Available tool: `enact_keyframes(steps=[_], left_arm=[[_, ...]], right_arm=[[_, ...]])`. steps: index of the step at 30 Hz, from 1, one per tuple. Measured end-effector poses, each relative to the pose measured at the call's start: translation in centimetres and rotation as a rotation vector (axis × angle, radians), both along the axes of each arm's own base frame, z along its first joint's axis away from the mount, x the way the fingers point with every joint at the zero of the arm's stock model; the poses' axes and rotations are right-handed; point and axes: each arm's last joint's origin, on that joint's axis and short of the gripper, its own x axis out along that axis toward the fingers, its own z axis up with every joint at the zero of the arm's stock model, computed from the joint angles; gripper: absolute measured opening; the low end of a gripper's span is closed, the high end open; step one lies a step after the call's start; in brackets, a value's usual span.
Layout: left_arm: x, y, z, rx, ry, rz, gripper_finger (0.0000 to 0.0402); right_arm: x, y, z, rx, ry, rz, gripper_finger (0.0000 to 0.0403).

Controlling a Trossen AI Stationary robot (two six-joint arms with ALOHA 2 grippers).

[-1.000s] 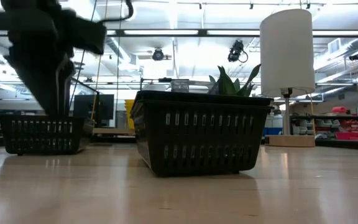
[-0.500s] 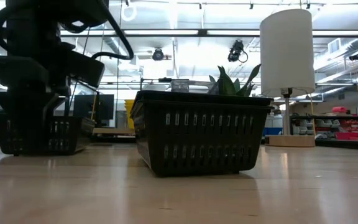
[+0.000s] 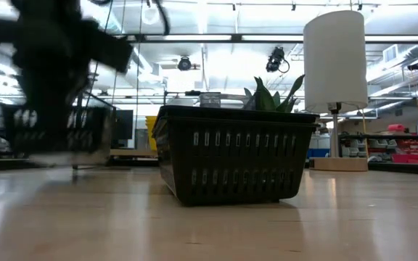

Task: Stack baskets on shelf by color
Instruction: Stack the top black bin on top of the bottom black bins

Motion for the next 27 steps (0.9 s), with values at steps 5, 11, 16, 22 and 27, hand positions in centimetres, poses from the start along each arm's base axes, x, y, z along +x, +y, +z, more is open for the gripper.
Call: enact_keyframes(steps=[5,11,16,22,27], left_arm=[[1.7,-0.5,3.8,0.045,-0.097,0.034,0.0005],[3.8,-1.7,6.5,0.012,-0.189,0.046,0.0005],[6.9,-3.7,8.6,-0.07,-0.233,-0.029,0.0004],[9.2,-5.4,12.0,-0.102,-0.293,-0.05,0.0006],[10.6,-6.9,12.8,-0.155,-0.335,-0.069,0.0006]], right_arm=[[0.0,0.0,0.0,0.0,0.0,0.0,0.0108],[0.0,0.0,0.0,0.0,0.0,-0.001,0.0108],[0.0,0.0,0.0,0.001,-0.002,-0.002,0.0108],[0.0,0.0,0.0,-0.001,0.002,-0.003,0.0108],[0.0,0.0,0.0,-0.012,0.004,-0.005,0.0108]])
